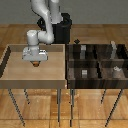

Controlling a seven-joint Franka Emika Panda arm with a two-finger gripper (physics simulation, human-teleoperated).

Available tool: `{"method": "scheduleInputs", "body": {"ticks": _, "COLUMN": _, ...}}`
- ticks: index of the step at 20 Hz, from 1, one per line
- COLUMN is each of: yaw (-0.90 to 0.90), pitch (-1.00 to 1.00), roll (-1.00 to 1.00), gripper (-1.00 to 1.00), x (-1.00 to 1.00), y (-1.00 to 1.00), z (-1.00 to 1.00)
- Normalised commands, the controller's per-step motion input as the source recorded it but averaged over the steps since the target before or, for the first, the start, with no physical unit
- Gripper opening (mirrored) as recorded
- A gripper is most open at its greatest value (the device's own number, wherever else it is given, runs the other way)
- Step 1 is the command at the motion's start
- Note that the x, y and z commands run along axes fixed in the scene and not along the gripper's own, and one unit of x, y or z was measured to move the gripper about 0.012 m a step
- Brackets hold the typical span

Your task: Place the loaf of bread into the appropriate compartment.

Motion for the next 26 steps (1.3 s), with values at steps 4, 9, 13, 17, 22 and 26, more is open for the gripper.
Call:
{"method": "scheduleInputs", "body": {"ticks": 4, "yaw": 0.0, "pitch": 0.0, "roll": 0.0, "gripper": -1.0, "x": 0.0, "y": 0.0, "z": 1.0}}
{"method": "scheduleInputs", "body": {"ticks": 9, "yaw": 0.0, "pitch": 0.0, "roll": 0.0, "gripper": -1.0, "x": 0.0, "y": 0.0, "z": 1.0}}
{"method": "scheduleInputs", "body": {"ticks": 13, "yaw": 0.0, "pitch": 0.0, "roll": 0.0, "gripper": -1.0, "x": 0.0, "y": 0.25, "z": 0.25}}
{"method": "scheduleInputs", "body": {"ticks": 17, "yaw": 0.0, "pitch": 0.0, "roll": 0.0, "gripper": -1.0, "x": 0.0, "y": 1.0, "z": 0.0}}
{"method": "scheduleInputs", "body": {"ticks": 22, "yaw": 0.0, "pitch": 0.0, "roll": 0.0, "gripper": -1.0, "x": 0.0, "y": 1.0, "z": 0.0}}
{"method": "scheduleInputs", "body": {"ticks": 26, "yaw": 0.0, "pitch": 0.0, "roll": 0.0, "gripper": -1.0, "x": 0.0, "y": 1.0, "z": 0.0}}
